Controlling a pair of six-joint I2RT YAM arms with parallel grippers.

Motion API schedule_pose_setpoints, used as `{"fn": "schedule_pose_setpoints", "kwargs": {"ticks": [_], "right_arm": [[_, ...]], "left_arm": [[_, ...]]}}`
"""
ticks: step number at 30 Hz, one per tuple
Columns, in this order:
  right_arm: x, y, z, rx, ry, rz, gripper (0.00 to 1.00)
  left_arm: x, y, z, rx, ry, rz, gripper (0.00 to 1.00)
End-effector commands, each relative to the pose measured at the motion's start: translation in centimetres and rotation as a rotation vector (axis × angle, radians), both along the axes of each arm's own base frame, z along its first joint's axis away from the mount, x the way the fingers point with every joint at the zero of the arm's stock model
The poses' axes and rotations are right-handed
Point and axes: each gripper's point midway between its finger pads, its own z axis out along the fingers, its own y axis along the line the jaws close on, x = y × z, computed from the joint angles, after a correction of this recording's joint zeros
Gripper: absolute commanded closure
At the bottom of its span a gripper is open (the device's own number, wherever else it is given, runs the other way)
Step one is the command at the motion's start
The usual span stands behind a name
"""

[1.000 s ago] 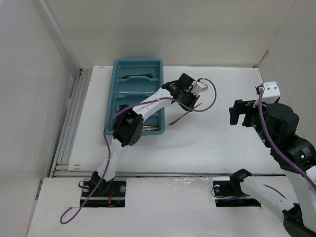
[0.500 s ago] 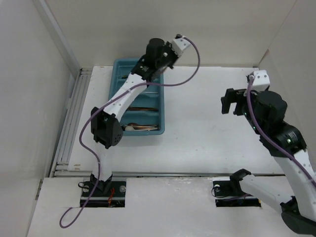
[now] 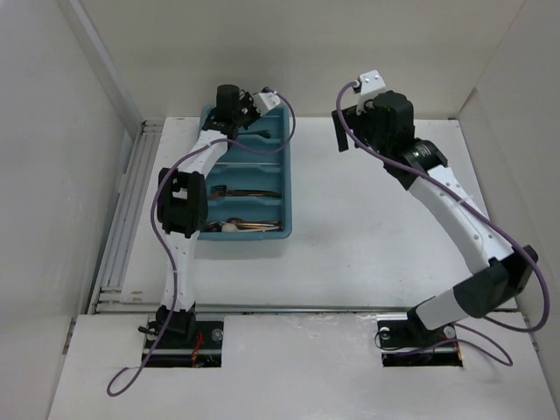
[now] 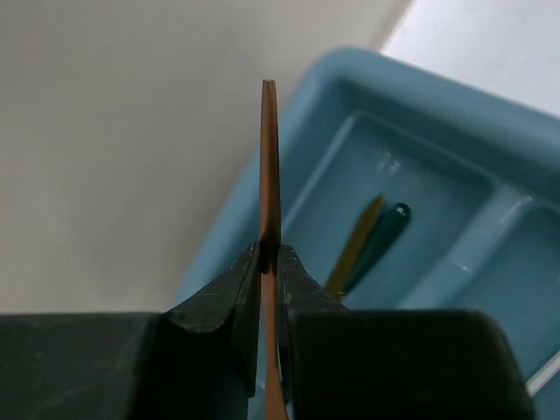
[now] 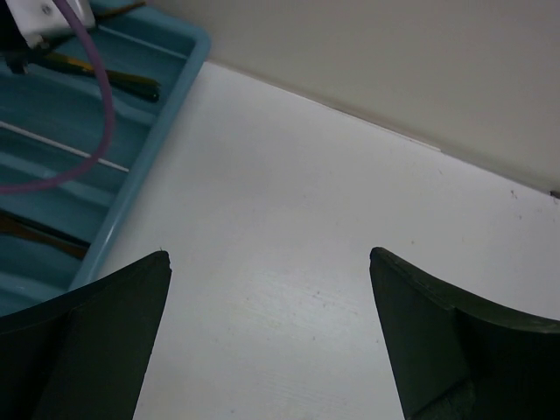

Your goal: Sort the eating utensils into containers

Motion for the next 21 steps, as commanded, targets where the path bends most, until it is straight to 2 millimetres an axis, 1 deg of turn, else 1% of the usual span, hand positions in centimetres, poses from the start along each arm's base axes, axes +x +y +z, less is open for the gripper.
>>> {"fn": "schedule_pose_setpoints", "kwargs": {"ticks": [1, 2, 3, 4, 5, 6, 7, 8, 9, 10, 11, 12, 13, 14, 15, 16, 17, 18, 19, 20, 21], "right_arm": [[1.5, 0.8, 4.8, 0.038, -0.117, 0.038, 0.00], [2.0, 1.0, 4.4, 0.034, -0.108, 0.038, 0.00], [2.0, 1.0, 4.1, 0.030, -0.099, 0.038, 0.00], [2.2, 1.3, 4.4, 0.034, -0.102, 0.050, 0.00], [2.0, 1.3, 4.6, 0.034, -0.102, 0.050, 0.00], [2.0, 1.3, 4.6, 0.034, -0.102, 0.050, 0.00], [1.9, 1.2, 4.7, 0.031, -0.095, 0.050, 0.00], [1.8, 1.1, 4.3, 0.025, -0.081, 0.050, 0.00], [1.8, 0.9, 4.3, 0.022, -0.082, 0.040, 0.00], [1.3, 0.7, 4.7, 0.023, -0.084, 0.039, 0.00], [1.1, 0.7, 4.5, 0.032, -0.078, 0.037, 0.00], [0.8, 0.5, 4.1, 0.028, -0.070, 0.037, 0.00], [0.0, 0.2, 4.5, 0.049, -0.071, 0.031, 0.00], [-0.3, -0.1, 4.8, 0.058, -0.077, 0.017, 0.00], [-1.4, -0.8, 4.8, 0.063, -0.066, 0.005, 0.00], [-1.9, -1.6, 5.1, 0.073, -0.065, -0.018, 0.00], [-2.5, -2.0, 4.8, 0.090, -0.047, -0.038, 0.00], [-3.0, -3.4, 5.1, 0.096, -0.046, -0.092, 0.00], [-3.9, -4.8, 4.0, 0.081, 0.000, -0.141, 0.00], [-5.3, -6.2, 4.4, 0.101, -0.001, -0.185, 0.00], [-6.2, -7.4, 4.3, 0.097, 0.009, -0.222, 0.00]], "left_arm": [[0.6, -1.3, 1.0, 0.021, -0.105, -0.074, 1.00], [1.1, -0.7, 0.0, 0.030, -0.104, -0.066, 1.00], [1.2, -0.7, 0.2, 0.029, -0.113, -0.066, 1.00], [1.3, -0.4, -0.9, 0.037, -0.100, -0.049, 0.97], [1.5, -0.2, -0.7, 0.039, -0.112, -0.034, 0.86], [1.7, 0.1, -0.8, 0.026, -0.116, -0.012, 0.73], [2.0, 1.1, -0.7, -0.005, -0.106, 0.041, 0.57], [2.1, 1.3, 0.2, -0.030, -0.114, 0.063, 0.42], [2.4, 2.3, 1.6, -0.056, -0.139, 0.094, 0.32], [2.5, 2.4, 1.8, -0.074, -0.141, 0.108, 0.32], [2.6, 3.5, 3.3, -0.110, -0.156, 0.153, 0.27], [2.6, 3.8, 4.3, -0.135, -0.173, 0.181, 0.22], [2.5, 4.3, 6.8, -0.172, -0.219, 0.212, 0.16], [2.4, 5.4, 8.2, -0.200, -0.241, 0.280, 0.14], [1.8, 5.9, 10.9, -0.282, -0.260, 0.322, 0.14], [1.4, 6.6, 12.2, -0.330, -0.268, 0.368, 0.14], [1.0, 7.3, 13.6, -0.383, -0.277, 0.417, 0.13], [0.6, 9.7, 15.2, -0.437, -0.299, 0.530, 0.11], [-0.1, 10.5, 16.4, -0.494, -0.297, 0.580, 0.11], [-1.3, 12.9, 18.3, -0.595, -0.268, 0.660, 0.10], [-2.2, 14.9, 19.0, -0.643, -0.255, 0.746, 0.10]]}}
